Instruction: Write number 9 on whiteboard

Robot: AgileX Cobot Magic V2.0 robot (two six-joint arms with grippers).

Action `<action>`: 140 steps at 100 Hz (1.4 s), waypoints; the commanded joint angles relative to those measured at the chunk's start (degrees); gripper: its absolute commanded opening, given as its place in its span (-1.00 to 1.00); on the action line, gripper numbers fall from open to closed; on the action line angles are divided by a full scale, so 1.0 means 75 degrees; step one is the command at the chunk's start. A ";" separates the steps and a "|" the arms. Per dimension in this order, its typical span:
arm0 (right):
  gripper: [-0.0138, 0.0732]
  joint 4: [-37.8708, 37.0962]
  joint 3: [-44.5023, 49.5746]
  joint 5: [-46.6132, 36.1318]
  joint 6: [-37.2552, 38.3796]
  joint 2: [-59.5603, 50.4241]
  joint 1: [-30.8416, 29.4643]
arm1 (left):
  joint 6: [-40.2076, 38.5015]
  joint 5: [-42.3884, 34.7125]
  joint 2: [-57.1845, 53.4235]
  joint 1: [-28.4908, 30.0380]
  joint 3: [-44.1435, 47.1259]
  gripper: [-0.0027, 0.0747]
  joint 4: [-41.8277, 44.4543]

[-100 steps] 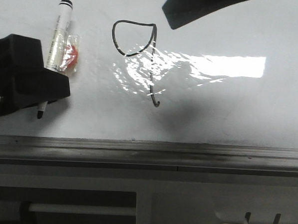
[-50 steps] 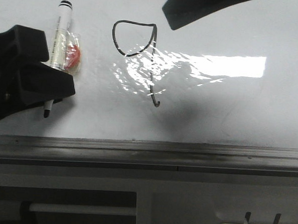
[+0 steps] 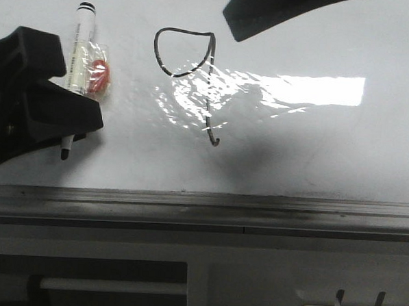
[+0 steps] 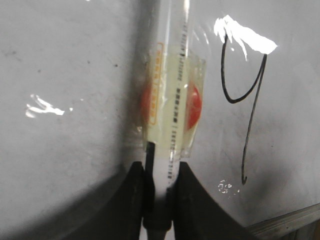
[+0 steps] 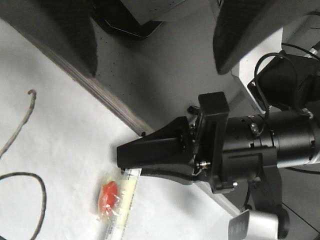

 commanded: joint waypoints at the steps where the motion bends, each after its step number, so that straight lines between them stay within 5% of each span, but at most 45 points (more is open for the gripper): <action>1: 0.31 0.0104 -0.0193 -0.0361 -0.0077 -0.0117 0.0004 | -0.0071 -0.0139 0.0003 -0.0017 -0.0136 -0.98 -0.0199; 40: 0.31 0.0104 -0.0193 -0.0361 -0.0077 -0.0117 0.0004 | -0.0071 -0.0153 0.0003 -0.0017 -0.0136 -0.92 -0.0199; 70: 0.31 0.0104 -0.0193 -0.0333 -0.0077 -0.0117 0.0004 | -0.0071 -0.0414 0.0003 -0.0017 -0.0136 -0.14 -0.0199; 140: 0.31 0.0104 -0.0193 -0.0209 -0.0077 -0.0117 0.0004 | -0.0071 -0.0630 0.0003 -0.0017 -0.0120 -0.11 0.0010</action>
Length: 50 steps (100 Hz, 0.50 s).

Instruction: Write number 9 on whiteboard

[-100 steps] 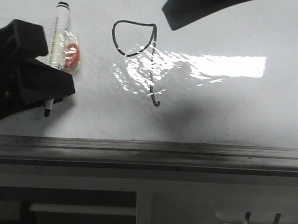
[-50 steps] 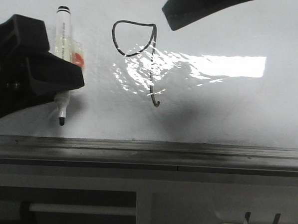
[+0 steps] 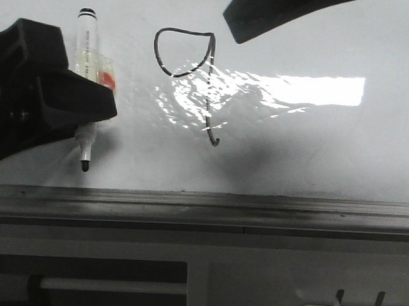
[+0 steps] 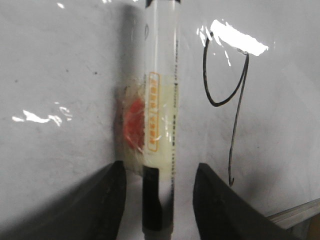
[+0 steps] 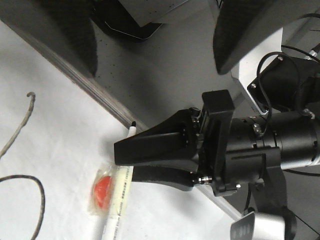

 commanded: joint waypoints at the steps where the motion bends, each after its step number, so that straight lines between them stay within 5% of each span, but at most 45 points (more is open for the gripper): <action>1: 0.31 0.0104 -0.0193 -0.0276 -0.0077 -0.0117 0.0004 | -0.0040 -0.0387 -0.0007 0.0029 -0.0120 -0.11 -0.0190; 50: 0.31 0.0135 -0.0193 -0.0039 -0.0077 -0.0117 0.0004 | -0.0040 -0.0913 -0.0740 0.0029 0.0668 -0.11 0.0261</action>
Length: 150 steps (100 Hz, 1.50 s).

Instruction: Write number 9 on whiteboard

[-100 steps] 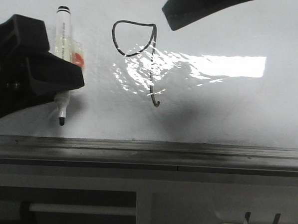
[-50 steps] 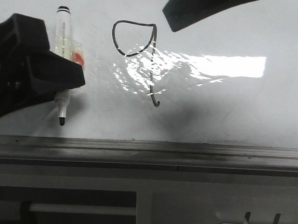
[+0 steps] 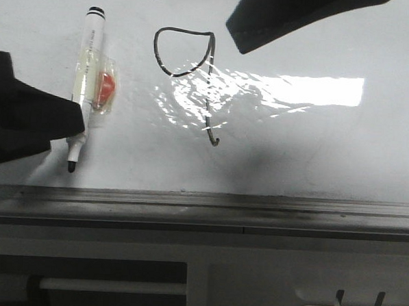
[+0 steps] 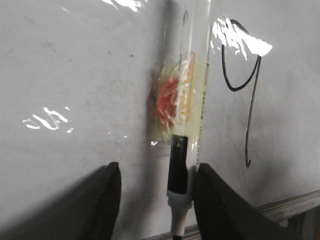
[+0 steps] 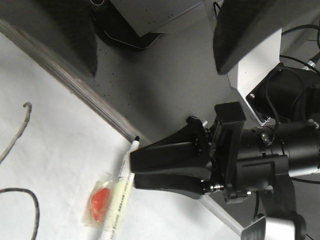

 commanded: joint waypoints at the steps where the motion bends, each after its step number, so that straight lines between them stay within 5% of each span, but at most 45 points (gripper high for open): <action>1: 0.31 0.0135 -0.0193 -0.0285 -0.0077 -0.0117 0.0004 | -0.0040 -0.0599 -0.0312 0.0015 -0.0058 -0.11 0.0106; 49: 0.27 0.0152 -0.0193 -0.0285 -0.0077 -0.0131 0.0004 | -0.0239 -0.0638 -0.1503 0.0015 0.0093 -0.11 0.1586; 65: -0.32 0.0114 -0.0193 -0.0314 -0.0077 -0.0269 0.0004 | -0.0269 -0.0621 -0.2204 0.0015 0.0093 -0.17 0.2021; 78: -0.87 -0.0222 -0.0178 -0.0363 -0.0090 -0.0585 0.0004 | -0.0269 -0.0382 -0.2989 0.0015 0.0093 -0.70 0.2263; 84: -0.84 -0.0430 -0.0135 -0.0413 -0.0090 -0.0782 0.0004 | -0.0269 -0.0176 -0.3358 0.0015 0.0093 -0.98 0.2439; 131: -0.84 -0.1278 0.2903 -0.3196 -0.0484 -0.4591 0.0004 | -0.0269 0.1914 -0.6895 0.0015 0.0988 -0.98 0.2642; 150: -0.84 -0.1227 0.4226 -0.3447 -0.0484 -0.6285 0.0004 | -0.0269 0.2920 -0.7946 0.0015 0.1144 -0.98 0.2642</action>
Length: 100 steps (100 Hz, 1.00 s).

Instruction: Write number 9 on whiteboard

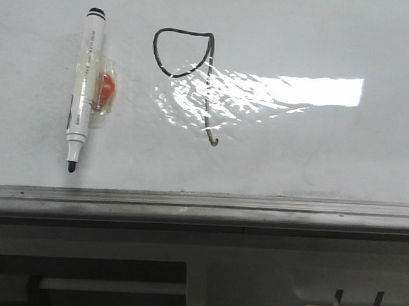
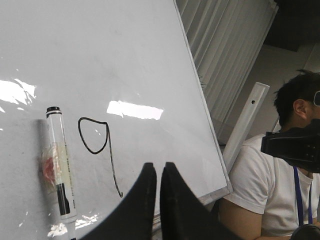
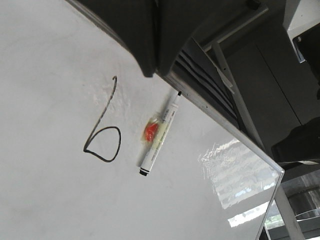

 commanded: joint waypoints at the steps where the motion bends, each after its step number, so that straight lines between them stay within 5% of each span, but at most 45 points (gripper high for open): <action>1: -0.84 0.0044 0.0293 -0.0698 -0.0115 -0.0624 0.0004 | -0.0079 -0.0018 -0.0320 0.0001 -0.0195 -0.98 0.0008; 25: -0.84 0.0124 0.0946 -0.0654 -0.0115 -0.1725 0.0004 | -0.0079 0.0091 -0.0519 0.0001 -0.0195 -0.98 0.0008; 85: -0.84 0.0124 0.1003 -0.0498 -0.0115 -0.1744 0.0004 | -0.0079 0.0073 -0.0526 0.0017 0.0003 -0.98 0.0017; 100: -0.84 0.0124 0.1003 -0.0498 -0.0115 -0.1744 0.0004 | -0.0048 0.1153 -0.0526 0.1027 0.0243 -0.98 -0.0195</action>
